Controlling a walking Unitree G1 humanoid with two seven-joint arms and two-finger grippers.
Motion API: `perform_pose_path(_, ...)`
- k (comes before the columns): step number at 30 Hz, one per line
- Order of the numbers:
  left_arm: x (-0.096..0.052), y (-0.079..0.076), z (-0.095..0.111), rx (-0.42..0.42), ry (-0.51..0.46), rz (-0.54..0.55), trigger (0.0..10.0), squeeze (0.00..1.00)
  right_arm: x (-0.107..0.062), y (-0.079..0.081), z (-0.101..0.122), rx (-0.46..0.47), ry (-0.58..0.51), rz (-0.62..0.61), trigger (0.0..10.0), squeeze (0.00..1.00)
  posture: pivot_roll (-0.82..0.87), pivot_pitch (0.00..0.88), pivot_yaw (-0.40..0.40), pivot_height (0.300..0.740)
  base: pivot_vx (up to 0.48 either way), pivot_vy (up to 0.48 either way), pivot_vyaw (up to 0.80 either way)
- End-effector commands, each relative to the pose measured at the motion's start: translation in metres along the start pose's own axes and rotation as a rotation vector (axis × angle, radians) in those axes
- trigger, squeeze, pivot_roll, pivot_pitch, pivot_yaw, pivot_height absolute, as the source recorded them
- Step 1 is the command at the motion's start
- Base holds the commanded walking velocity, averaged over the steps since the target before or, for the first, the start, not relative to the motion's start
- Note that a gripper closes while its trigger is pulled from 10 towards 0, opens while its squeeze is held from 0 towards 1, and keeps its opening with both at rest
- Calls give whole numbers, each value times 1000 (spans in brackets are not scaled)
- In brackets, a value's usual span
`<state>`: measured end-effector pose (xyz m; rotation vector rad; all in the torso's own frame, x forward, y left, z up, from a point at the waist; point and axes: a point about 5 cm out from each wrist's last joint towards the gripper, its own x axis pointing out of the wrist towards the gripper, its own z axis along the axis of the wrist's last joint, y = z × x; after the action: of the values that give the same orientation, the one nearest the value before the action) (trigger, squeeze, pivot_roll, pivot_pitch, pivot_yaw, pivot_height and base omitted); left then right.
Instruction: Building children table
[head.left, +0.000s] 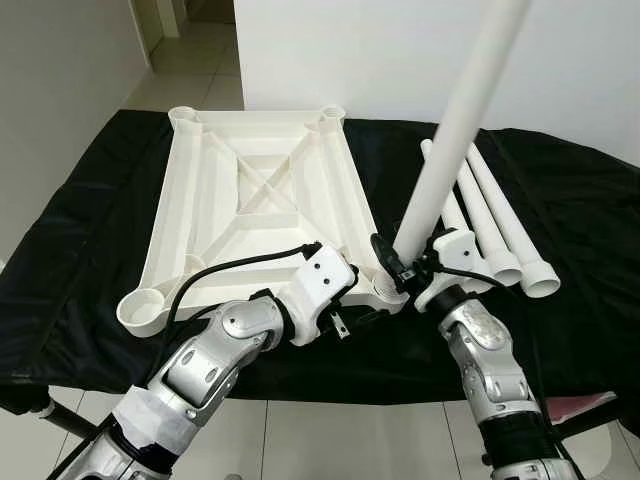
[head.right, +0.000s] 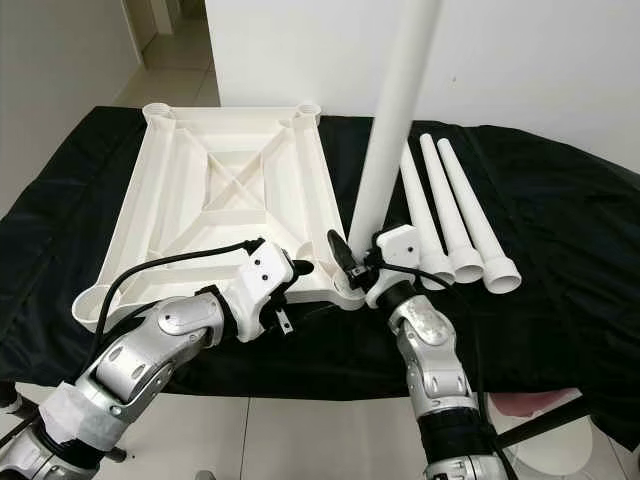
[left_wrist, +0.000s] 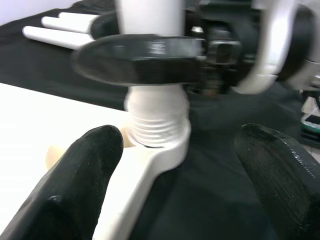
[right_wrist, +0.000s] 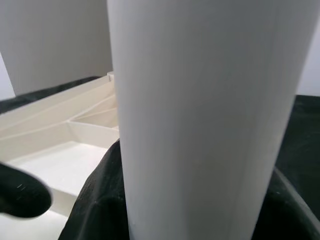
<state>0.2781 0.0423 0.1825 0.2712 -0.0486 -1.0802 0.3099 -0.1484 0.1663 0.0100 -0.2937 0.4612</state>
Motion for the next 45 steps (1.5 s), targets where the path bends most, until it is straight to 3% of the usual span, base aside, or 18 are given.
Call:
perform_pose_path(1, 0, 3, 1, -3, 4, -59, 10000, 0, -2, -8, 5, 122, -17, -56, 10000, 0, 63, 73, -14, 740, 0, 0, 0)
perform_pose_path(2, 0, 3, 1, -3, 4, -59, 10000, 0, -2, -8, 5, 122, -17, -56, 10000, 0, 63, 73, -14, 740, 0, 0, 0)
perform_pose_path(3, 0, 6, 2, -19, -7, -58, 10000, 0, 3, -14, 19, 148, -59, -65, 10000, 0, 60, 65, -15, 740, 0, 0, 0)
perform_pose_path(8, 1, 9, 4, -26, -13, -56, 10000, 0, 6, -18, 27, 147, -74, -62, 10000, 0, 54, 55, -16, 740, 0, 0, 0)
perform_pose_path(9, 0, 10, 7, -34, -29, -74, 10000, 1000, 9, -21, 34, 155, -88, -53, 10000, 0, 46, 44, -15, 740, 0, 0, 0)
perform_pose_path(16, 2, 13, 19, -70, -91, -120, 10000, 1000, 16, -26, 50, 139, -114, -15, 10000, 0, 41, 22, -23, 740, 0, 0, 0)
perform_pose_path(19, 2, 19, 34, -100, -146, -137, 10000, 996, 18, -26, 49, 76, -65, 32, 10000, 0, 39, 13, -28, 740, 0, 0, 0)
perform_pose_path(20, 0, 21, 46, -119, -195, -156, 10000, 0, 19, -27, 48, 33, -28, 60, 10000, 0, 38, 7, -33, 740, 0, 0, 0)
perform_pose_path(21, -1, 26, 60, -143, -247, -166, 10000, 0, 19, -25, 45, 3, 13, 104, 10000, 0, 39, 3, -34, 740, 0, 0, 0)
perform_pose_path(23, -2, 28, 69, -157, -278, -173, 10000, 0, 19, -25, 43, -12, 38, 132, 10000, 0, 39, 3, -34, 740, 0, 0, 0)
perform_pose_path(26, -3, 32, 76, -178, -311, -175, 10000, 0, 18, -23, 41, -24, 65, 164, 10000, 0, 39, 3, -34, 740, 0, 0, 0)
perform_pose_path(29, -3, 42, 75, -166, -303, -134, 10000, 0, 16, -20, 31, -137, 126, 217, 10000, 0, 37, 0, -30, 740, 0, 0, 0)
perform_pose_path(32, -5, 44, 76, -182, -314, -133, 10000, 0, 15, -18, 26, -140, 158, 232, 10000, 0, 37, 0, -29, 740, 0, 0, 0)
perform_pose_path(36, -7, 45, 84, -204, -353, -151, 10000, 0, 8, -3, 13, -141, 228, 359, 10000, 0, 48, 0, -31, 740, 0, 0, 0)
perform_pose_path(45, -7, 49, 93, -239, -370, -160, 10000, 0, 4, 6, 8, -159, 272, 467, 10000, 0, 51, 0, -24, 740, 0, 0, 0)
